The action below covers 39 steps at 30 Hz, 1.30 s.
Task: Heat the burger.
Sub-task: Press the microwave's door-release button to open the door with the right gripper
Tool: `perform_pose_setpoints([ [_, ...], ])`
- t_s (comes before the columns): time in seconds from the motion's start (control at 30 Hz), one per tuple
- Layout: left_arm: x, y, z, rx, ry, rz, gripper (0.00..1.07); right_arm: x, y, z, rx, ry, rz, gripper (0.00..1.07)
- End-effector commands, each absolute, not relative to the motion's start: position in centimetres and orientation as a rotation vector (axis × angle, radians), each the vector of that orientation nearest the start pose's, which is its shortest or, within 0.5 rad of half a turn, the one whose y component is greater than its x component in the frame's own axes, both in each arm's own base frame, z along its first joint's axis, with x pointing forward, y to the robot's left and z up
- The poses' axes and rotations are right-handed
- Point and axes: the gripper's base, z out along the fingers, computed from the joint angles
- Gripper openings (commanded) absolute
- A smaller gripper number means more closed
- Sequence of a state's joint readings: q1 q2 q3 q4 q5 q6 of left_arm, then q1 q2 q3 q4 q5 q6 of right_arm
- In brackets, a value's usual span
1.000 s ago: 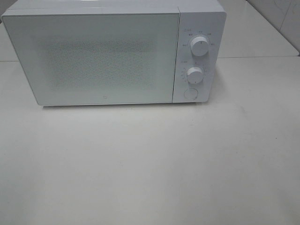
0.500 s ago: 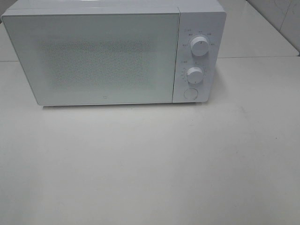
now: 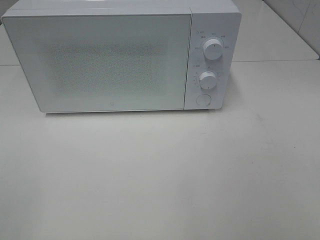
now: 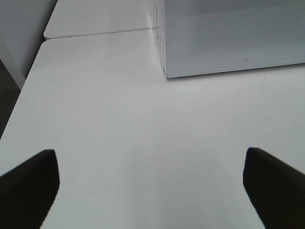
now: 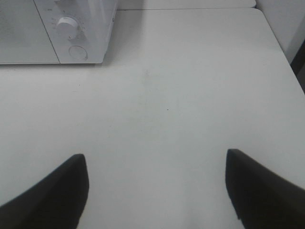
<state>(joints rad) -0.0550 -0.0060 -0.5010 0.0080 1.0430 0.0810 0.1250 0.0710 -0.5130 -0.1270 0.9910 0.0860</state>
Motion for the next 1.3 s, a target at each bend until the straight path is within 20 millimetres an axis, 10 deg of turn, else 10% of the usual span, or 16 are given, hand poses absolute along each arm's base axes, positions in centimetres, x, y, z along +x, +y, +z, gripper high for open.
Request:
perform_pose_setpoints([
  [0.03, -0.8, 0.1, 27.8, 0.128, 1.994, 0.029, 0.98, 0.2, -1.0, 28.4, -0.010, 2.008, -0.027, 0.76],
  [1.3, -0.8, 0.2, 27.8, 0.128, 1.998, 0.033, 0.98, 0.6, -1.0, 29.5, 0.008, 1.957, -0.061, 0.76],
])
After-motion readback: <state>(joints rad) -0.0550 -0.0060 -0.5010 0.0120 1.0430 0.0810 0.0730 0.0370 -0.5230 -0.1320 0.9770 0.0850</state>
